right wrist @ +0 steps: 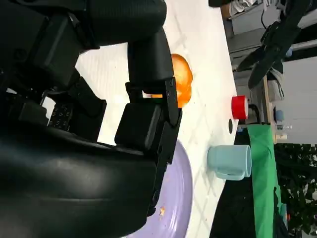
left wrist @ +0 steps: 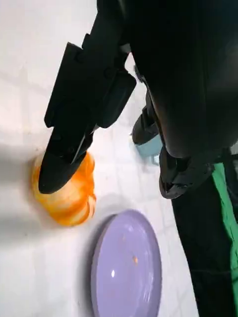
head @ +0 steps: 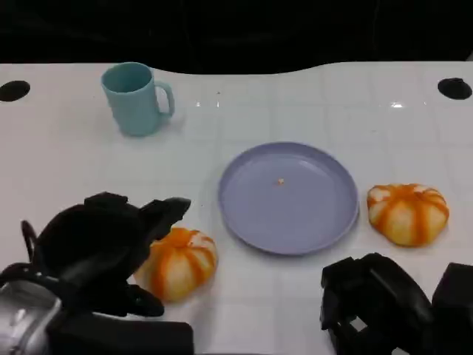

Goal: Grasp the bread from the table and place it into the plate.

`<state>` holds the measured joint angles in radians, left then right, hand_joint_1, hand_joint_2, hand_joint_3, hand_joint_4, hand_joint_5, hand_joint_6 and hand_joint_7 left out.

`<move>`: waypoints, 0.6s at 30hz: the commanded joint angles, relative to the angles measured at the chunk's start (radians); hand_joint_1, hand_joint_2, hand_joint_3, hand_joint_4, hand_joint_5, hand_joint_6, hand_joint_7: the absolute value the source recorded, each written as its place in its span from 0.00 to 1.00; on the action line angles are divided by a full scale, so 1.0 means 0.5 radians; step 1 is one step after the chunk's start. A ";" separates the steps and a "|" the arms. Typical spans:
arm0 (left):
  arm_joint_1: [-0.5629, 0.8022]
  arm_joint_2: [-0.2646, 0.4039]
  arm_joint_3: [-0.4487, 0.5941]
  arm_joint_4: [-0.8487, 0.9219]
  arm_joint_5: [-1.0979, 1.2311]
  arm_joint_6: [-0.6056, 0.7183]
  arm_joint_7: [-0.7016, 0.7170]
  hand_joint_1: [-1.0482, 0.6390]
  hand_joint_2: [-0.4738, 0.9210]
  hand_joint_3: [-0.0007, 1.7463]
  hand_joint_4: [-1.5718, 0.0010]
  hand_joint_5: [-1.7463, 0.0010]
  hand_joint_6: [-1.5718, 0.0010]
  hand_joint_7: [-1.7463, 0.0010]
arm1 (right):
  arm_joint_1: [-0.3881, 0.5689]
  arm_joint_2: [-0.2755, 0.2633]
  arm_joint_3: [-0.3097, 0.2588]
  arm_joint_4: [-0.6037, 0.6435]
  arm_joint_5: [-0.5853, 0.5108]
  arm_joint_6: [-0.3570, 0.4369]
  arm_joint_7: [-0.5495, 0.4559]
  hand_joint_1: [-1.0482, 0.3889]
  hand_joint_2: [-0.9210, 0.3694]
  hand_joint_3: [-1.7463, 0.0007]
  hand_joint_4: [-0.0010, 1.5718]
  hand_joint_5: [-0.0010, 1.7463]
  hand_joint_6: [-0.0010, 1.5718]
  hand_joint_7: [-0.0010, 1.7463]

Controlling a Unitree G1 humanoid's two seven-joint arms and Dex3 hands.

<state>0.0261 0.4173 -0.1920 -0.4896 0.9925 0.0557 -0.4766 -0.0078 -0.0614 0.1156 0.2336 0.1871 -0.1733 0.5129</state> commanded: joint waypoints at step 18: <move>-0.191 -0.317 -0.398 0.406 0.629 0.352 0.006 0.33 0.83 0.00 0.83 0.80 0.86 1.00 | 0.020 -0.027 -0.036 0.003 0.024 -0.014 0.032 0.00 0.66 0.25 1.00 0.74 1.00 0.58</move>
<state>-0.0570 0.2607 -0.3782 -0.3253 1.2779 0.2055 -0.4755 -0.0055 -0.0656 0.1109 0.2519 0.1922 -0.1947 0.5359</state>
